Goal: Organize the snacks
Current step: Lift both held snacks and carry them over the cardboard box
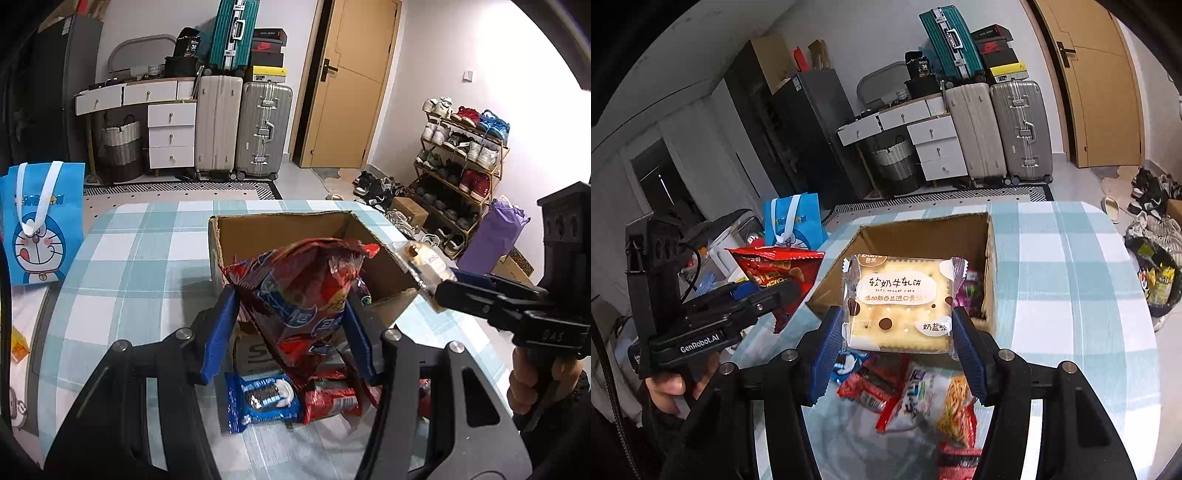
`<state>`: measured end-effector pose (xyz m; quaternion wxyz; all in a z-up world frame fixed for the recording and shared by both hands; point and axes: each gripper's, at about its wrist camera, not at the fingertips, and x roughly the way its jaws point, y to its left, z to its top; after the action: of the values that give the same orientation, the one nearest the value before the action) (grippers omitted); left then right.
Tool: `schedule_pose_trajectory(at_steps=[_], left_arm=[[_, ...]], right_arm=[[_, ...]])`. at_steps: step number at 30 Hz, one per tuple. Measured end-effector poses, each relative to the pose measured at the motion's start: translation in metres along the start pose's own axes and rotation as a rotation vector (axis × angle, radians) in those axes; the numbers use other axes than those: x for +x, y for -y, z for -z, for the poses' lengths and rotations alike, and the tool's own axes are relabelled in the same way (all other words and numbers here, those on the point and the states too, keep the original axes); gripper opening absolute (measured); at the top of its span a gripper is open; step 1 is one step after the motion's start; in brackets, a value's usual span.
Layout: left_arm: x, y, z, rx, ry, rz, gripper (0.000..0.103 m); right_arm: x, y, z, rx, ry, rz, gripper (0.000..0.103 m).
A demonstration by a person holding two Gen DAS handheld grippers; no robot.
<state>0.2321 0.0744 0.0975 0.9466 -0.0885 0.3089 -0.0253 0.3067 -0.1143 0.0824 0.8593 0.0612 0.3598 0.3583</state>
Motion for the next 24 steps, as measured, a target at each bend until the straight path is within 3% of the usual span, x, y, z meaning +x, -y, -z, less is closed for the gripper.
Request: schedule_pose_trajectory(at_steps=[24], left_arm=[[0.07, -0.011, -0.026, 0.001, -0.022, -0.056, 0.053]], right_arm=[[0.043, 0.016, -0.033, -0.025, 0.013, 0.074, 0.06]])
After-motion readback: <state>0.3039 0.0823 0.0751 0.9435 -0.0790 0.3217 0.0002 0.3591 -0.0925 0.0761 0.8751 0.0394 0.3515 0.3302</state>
